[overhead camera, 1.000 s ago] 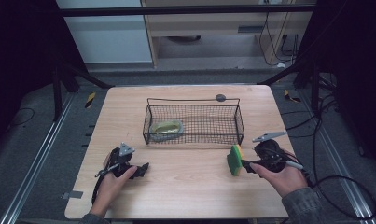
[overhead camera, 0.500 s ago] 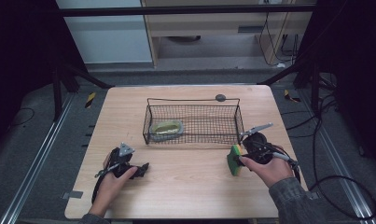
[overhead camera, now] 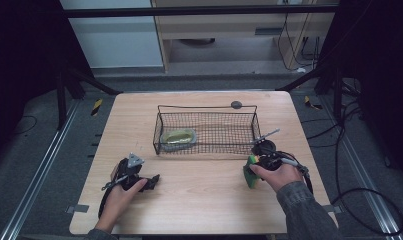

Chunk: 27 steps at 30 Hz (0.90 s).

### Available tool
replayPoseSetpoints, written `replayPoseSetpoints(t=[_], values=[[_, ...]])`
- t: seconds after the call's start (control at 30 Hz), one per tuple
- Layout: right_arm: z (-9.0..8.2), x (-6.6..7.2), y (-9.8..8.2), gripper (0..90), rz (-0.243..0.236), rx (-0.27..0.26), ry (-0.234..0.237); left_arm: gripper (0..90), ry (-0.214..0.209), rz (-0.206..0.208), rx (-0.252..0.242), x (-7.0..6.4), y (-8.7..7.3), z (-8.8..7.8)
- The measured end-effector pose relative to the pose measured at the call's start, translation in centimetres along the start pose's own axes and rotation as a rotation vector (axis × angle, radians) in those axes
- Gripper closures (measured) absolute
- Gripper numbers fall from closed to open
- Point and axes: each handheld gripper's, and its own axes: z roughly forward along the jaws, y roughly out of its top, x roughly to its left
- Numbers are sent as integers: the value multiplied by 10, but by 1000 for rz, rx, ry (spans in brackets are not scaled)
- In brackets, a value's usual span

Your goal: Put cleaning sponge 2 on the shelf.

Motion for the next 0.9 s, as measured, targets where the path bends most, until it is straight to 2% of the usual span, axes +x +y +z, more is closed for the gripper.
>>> replayPoseSetpoints(t=[0.1, 0.3, 0.43, 0.5, 0.67, 0.9], values=[[5, 0, 0, 445, 8, 15, 2, 0, 0, 0, -1, 0, 0, 0], [14, 1, -1, 496, -8, 43, 5, 0, 0, 0, -1, 0, 0, 0], [16, 2, -1, 600, -12, 55, 13, 0, -1, 1, -1, 0, 0, 0], [16, 2, -1, 641, -13, 58, 18, 0, -1, 1, -1, 0, 0, 0], [11, -2, -2, 646, -23, 43, 14, 0, -1, 1, -2, 0, 0, 0], [-5, -13, -1, 645, -20, 7, 11, 0, -1, 1, -2, 0, 0, 0]])
